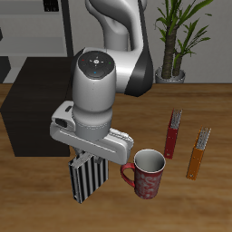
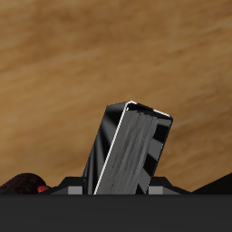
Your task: Place the striped book upright on top of the shelf and place the red mug on top of the shelf
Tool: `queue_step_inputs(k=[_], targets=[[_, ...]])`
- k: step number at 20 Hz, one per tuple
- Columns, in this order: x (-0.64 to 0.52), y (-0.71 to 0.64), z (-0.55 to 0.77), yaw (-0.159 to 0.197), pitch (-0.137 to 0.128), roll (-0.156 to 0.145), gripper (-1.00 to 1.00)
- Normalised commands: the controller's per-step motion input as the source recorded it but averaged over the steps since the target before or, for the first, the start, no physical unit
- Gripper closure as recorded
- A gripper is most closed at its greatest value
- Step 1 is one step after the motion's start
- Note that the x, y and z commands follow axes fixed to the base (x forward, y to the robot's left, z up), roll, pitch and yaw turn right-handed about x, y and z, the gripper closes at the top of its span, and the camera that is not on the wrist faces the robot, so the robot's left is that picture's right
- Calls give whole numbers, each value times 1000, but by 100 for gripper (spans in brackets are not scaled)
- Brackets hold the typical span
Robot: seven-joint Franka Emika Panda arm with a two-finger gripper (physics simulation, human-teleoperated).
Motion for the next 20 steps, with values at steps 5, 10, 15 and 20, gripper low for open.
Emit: queue_step_inputs(k=[5,10,15,20], targets=[[-452,-155,578,12,-32,-18,100],[-700,-130,600,-4,-68,-4,100],[-758,-139,507,-32,-55,2,100],[-570,-139,269,-24,-55,-11,100]])
